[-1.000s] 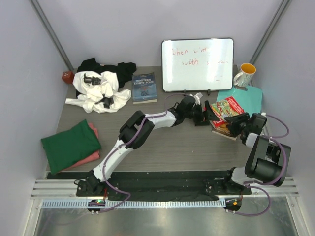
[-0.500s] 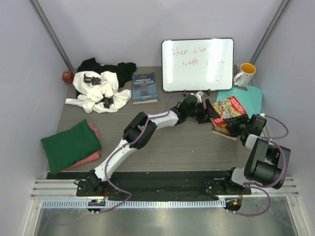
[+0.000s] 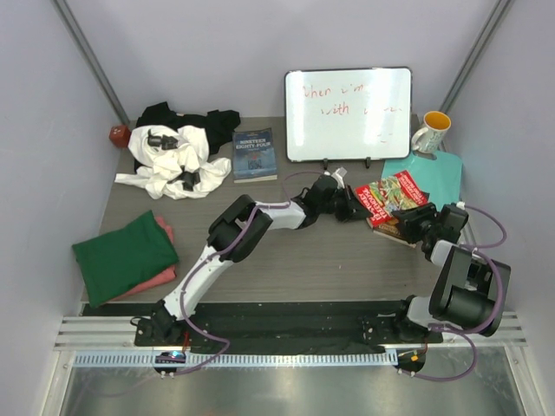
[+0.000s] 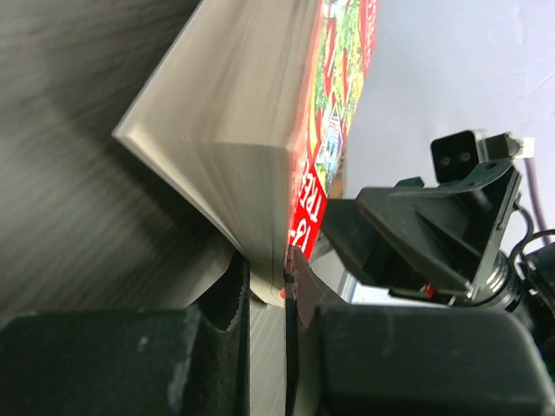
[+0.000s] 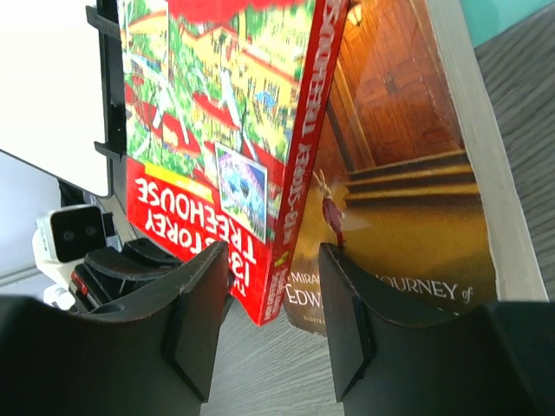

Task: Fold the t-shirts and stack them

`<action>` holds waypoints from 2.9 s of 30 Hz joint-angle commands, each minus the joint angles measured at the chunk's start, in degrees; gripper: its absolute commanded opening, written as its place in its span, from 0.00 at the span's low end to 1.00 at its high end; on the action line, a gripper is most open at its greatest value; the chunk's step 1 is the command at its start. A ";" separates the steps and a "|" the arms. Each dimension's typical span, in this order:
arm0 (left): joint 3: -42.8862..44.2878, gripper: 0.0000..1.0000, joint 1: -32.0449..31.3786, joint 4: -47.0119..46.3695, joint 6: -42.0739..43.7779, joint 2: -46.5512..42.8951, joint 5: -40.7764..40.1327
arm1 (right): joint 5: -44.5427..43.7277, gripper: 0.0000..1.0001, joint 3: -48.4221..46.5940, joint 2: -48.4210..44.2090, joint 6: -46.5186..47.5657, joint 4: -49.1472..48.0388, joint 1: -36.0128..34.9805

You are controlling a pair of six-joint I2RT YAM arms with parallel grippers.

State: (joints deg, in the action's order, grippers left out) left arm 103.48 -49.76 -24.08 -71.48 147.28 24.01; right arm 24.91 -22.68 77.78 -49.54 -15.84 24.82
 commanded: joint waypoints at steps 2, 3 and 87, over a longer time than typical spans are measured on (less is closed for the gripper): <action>-9.69 0.00 -0.08 8.87 8.54 -8.75 -0.81 | -0.82 0.52 2.81 -4.12 -0.38 4.85 -0.38; -12.57 0.00 -0.08 9.39 11.16 -10.51 -0.81 | -1.17 0.52 2.99 -5.17 -0.64 5.02 -0.38; -18.93 0.00 23.22 24.60 10.22 -30.82 -45.54 | 7.61 0.51 0.17 -1.49 2.52 7.93 -0.38</action>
State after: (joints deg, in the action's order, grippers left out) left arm 83.50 -24.86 0.25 -62.57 117.32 -20.82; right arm 31.97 -23.20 75.77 -47.70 -7.09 24.80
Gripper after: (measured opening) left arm 0.127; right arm 0.508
